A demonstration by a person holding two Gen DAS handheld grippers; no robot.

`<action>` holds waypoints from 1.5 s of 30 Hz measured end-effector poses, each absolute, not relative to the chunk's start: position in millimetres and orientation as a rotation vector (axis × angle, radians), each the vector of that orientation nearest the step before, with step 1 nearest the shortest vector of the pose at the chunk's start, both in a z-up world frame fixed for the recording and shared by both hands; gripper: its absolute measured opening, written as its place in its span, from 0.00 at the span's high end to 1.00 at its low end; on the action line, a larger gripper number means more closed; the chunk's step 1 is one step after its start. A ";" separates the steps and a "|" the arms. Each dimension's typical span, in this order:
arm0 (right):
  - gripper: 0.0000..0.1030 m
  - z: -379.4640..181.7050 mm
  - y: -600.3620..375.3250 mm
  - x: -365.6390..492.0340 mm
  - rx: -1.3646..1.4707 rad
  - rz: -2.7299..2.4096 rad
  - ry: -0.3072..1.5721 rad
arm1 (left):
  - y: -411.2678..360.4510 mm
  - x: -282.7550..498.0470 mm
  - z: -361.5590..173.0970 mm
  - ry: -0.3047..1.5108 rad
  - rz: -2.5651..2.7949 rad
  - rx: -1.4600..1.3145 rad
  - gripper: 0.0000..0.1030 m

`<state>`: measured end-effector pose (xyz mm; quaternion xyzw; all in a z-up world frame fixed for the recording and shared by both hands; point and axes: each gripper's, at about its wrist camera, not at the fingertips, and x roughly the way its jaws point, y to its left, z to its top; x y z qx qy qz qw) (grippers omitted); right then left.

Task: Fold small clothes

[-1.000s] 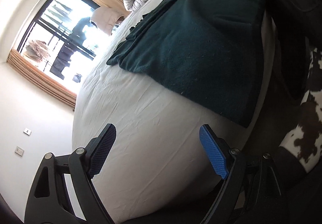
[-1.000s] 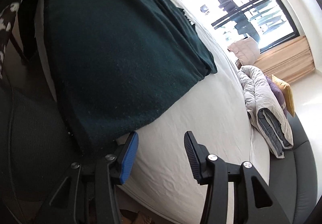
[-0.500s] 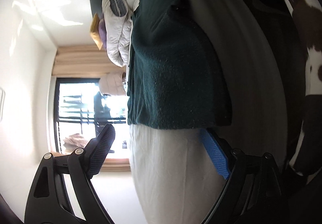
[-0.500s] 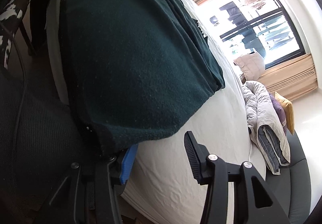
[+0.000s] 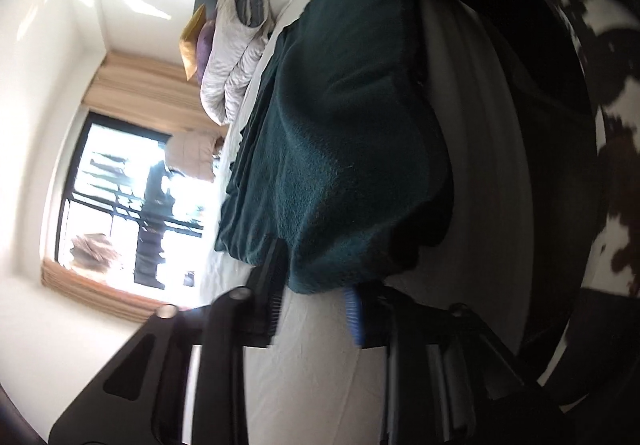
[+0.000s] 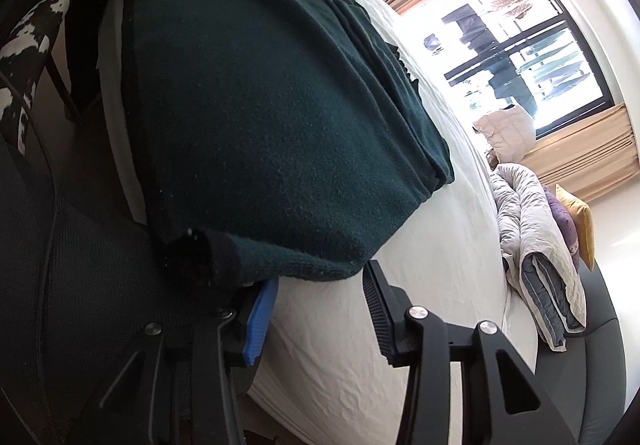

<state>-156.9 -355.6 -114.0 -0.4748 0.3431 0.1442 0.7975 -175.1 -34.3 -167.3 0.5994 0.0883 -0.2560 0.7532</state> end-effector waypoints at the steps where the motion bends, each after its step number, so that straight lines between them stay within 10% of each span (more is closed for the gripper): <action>1: 0.55 -115.1 -355.7 -157.0 -1.030 0.310 0.739 | -33.8 -173.5 -161.9 0.210 -0.558 1.275 0.84; 14: 0.55 -137.6 -344.3 -173.9 -1.276 0.392 0.728 | -24.2 -136.9 -109.7 0.384 -0.527 0.966 0.87; 24: 0.90 -138.8 -332.5 -177.6 -1.307 0.436 0.778 | -20.3 -166.8 -132.7 0.302 -0.565 1.110 0.87; 45: 0.93 -93.9 -346.9 -155.1 -0.947 0.333 0.769 | -18.1 -191.9 -145.8 0.233 -0.581 1.132 0.96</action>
